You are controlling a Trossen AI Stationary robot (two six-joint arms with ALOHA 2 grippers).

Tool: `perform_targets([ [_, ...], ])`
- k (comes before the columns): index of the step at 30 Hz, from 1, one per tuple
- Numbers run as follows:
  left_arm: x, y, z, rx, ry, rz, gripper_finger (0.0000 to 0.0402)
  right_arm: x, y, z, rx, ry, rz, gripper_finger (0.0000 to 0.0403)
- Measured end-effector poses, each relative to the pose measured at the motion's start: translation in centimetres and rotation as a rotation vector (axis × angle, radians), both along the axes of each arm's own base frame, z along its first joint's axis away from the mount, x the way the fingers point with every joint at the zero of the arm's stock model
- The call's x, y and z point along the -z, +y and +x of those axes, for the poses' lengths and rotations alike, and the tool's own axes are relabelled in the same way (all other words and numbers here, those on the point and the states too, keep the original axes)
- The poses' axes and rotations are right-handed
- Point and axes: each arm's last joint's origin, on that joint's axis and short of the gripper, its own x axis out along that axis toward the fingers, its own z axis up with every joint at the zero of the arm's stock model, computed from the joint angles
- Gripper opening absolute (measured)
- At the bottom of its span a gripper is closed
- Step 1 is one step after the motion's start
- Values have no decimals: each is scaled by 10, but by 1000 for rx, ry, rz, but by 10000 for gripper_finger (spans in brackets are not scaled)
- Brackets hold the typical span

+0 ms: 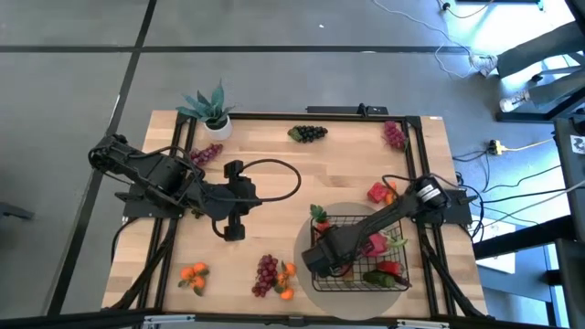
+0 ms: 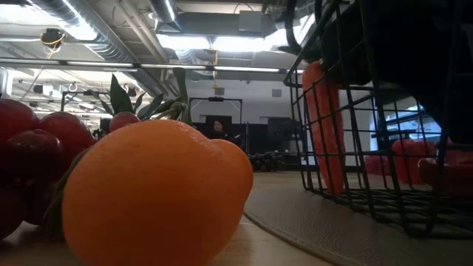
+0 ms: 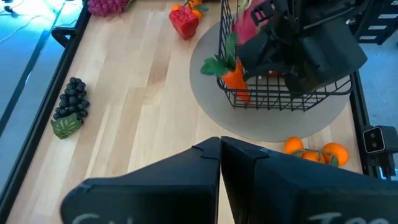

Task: Build produce basket
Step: Put the bottom left pepper into the wire basket, then put the bell pepper into the wire basket

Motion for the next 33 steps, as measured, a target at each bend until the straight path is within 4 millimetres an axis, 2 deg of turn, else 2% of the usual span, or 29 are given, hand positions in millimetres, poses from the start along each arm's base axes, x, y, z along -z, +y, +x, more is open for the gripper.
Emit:
perform_targets([
  [6,0,0,0,0,0,0,1,8,1,3,-30,5,3,171],
  [18,0,0,0,0,0,0,1,8,0,2,-76,-14,-25,164],
  [23,0,0,0,0,-1,-1,1,7,-1,3,-105,7,43,162],
  [28,0,0,0,-1,-2,-1,0,7,-2,3,-225,12,119,162],
  [33,0,0,0,-1,-4,-3,1,-4,-3,7,-251,-2,147,162],
])
